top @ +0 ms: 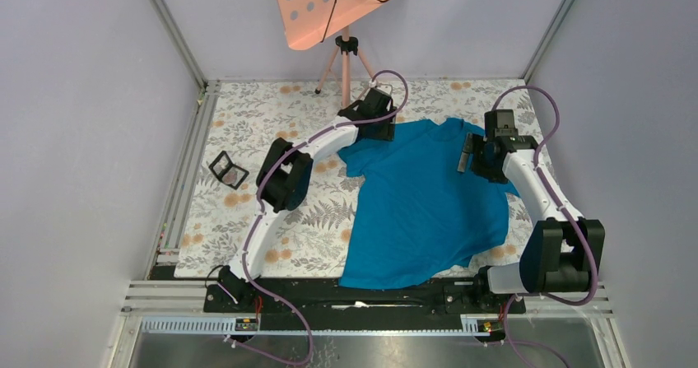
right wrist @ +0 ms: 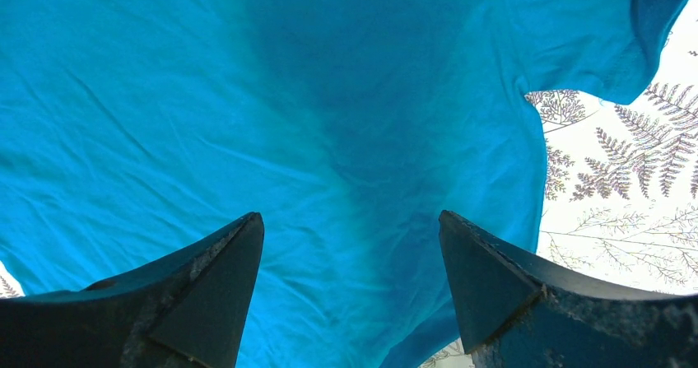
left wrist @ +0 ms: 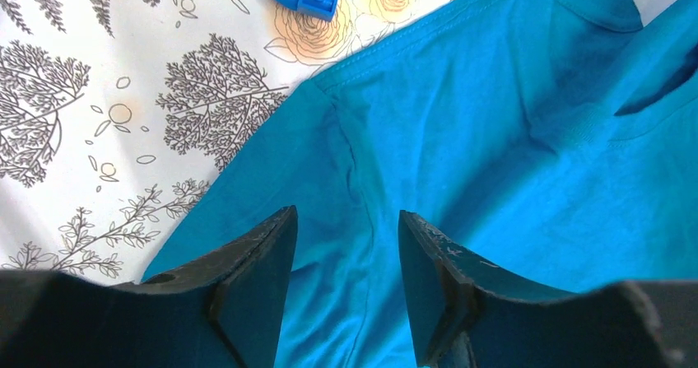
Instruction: Pin the brooch onto the clothing
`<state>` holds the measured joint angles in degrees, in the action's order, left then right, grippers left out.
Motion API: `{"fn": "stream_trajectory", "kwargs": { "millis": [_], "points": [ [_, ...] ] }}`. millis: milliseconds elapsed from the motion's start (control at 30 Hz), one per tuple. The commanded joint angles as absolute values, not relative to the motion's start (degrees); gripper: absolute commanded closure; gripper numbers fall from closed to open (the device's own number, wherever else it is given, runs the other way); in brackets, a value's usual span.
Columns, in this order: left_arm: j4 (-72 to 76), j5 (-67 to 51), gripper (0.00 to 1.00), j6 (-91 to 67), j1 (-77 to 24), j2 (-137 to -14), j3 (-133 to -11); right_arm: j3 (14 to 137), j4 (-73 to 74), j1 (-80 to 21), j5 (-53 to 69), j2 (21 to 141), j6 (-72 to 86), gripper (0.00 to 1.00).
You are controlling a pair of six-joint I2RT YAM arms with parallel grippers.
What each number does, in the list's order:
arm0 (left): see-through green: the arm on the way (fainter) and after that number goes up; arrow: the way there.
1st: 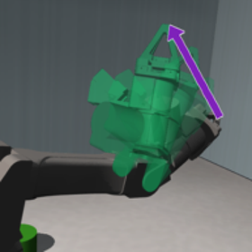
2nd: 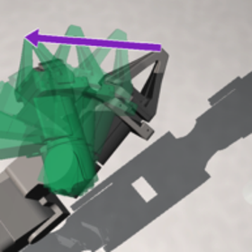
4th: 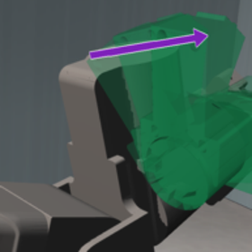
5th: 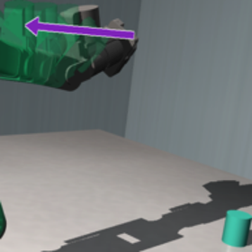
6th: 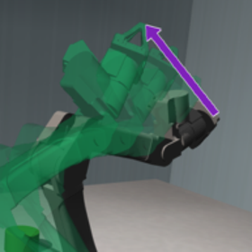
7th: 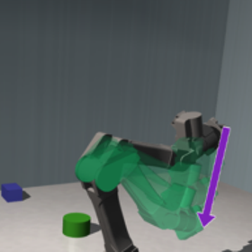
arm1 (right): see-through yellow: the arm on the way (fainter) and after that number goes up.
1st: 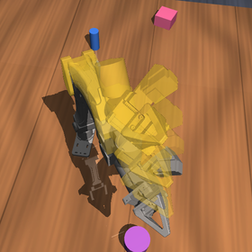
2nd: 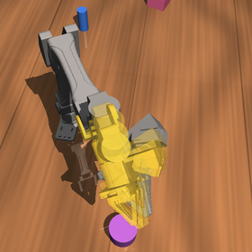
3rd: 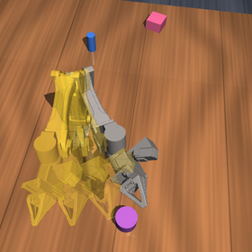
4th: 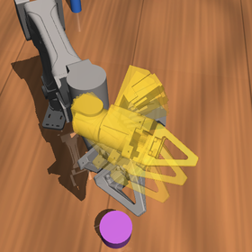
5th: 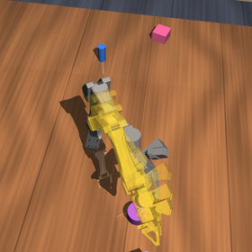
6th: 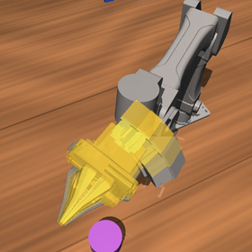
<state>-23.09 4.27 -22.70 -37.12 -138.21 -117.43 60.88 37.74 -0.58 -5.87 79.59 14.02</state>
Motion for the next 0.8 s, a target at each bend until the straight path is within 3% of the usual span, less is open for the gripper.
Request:
{"fn": "stream_trajectory", "kwargs": {
  "millis": [0,167,300,633,767],
  "points": [
    [-24.2,2.7,0.47,-25.4,-36.9,-139.4,-120.1,60.7,36.7,-0.4,-4.8,77.3,14.9,0.15],
    [-24.4,1.2,0.5,-28.8,-36.9,-140.4,-119.5,60.6,36.7,-0.4,-4.3,76.8,15.0,0.16],
    [-24.0,2.2,0.58,-29.8,-36.9,-140.8,-119.3,60.5,36.7,-0.4,-3.8,75.9,14.9,0.16],
    [-22.2,1.1,0.96,-37.7,-33.5,-140.1,-115.9,59.4,36.7,-0.4,-2.3,73.9,15.1,0.15],
    [-19.0,1.9,1.0,-40.2,-31.7,-137.7,-112.3,58.9,36.7,-0.4,-2.2,73.2,15.1,0.15]
  ]
}}
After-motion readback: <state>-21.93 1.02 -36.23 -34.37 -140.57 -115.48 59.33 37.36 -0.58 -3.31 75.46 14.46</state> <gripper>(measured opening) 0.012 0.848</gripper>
